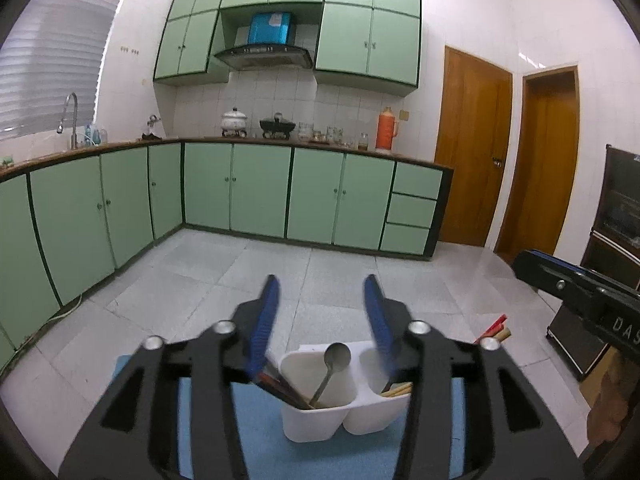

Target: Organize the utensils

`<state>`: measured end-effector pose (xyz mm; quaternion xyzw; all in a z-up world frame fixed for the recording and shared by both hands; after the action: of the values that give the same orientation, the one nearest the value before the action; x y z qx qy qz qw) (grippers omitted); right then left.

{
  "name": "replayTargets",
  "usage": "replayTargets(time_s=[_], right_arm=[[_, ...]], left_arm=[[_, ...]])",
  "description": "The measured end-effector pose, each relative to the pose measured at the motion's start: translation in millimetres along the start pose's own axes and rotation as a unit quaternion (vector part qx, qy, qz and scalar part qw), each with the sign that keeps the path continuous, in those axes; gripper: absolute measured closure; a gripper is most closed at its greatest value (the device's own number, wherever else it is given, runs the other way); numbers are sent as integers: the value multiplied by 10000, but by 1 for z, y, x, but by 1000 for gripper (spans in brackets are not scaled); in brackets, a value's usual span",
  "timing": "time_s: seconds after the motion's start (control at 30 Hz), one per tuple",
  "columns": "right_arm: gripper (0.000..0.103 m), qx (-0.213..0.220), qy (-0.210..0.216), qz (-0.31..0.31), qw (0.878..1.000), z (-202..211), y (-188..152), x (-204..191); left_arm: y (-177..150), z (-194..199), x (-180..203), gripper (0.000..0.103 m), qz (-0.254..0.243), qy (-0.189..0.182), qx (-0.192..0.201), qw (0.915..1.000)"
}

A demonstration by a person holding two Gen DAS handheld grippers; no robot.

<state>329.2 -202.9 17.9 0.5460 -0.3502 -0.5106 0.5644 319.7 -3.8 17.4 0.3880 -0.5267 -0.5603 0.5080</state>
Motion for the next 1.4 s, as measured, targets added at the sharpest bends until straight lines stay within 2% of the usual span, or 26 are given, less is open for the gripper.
replayTargets(time_s=[0.07, 0.17, 0.23, 0.3, 0.37, 0.43, 0.6, 0.97, 1.4], right_arm=[[69, 103, -65, -39, 9999, 12, 4, 5], [57, 229, -172, -46, 9996, 30, 8, 10], [43, 286, -229, -34, 9993, 44, 7, 12], [36, 300, -269, -41, 9992, 55, 4, 13], [30, 291, -276, -25, 9992, 65, 0, 11], [20, 271, -325, -4, 9991, 76, -5, 9], [11, 207, -342, -32, 9992, 102, -17, 5], [6, 21, -144, 64, 9999, 138, -40, -17], [6, -94, -59, 47, 9999, 167, -58, -35]], left_arm=[[6, 12, -3, 48, -10, 21, 96, 10000], [12, 29, -4, 33, -63, 52, 241, 9997], [13, 43, -3, 23, -108, 79, 322, 9994], [13, 56, -2, 14, -150, 106, 365, 9992], [11, 69, -1, 12, -188, 142, 364, 9991], [10, 80, -2, 9, -178, 197, 357, 9990], [3, 104, -2, 6, -137, 237, 235, 9993], [-26, 154, 3, 6, -299, 224, -228, 9990], [-27, 196, 13, 6, -304, 112, -184, 9993]])
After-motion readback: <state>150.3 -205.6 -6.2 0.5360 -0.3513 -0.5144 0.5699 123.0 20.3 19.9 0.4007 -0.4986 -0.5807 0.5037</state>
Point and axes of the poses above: each gripper's, at about its wrist camera, not at the fingertips, and z roughly against the way its jaws point, x to its right, y to its top, the point moved 6 cm from there along -z, roughly the way its jaws point, and after that the axes turned 10 degrees about x, right-handed, at the moved point
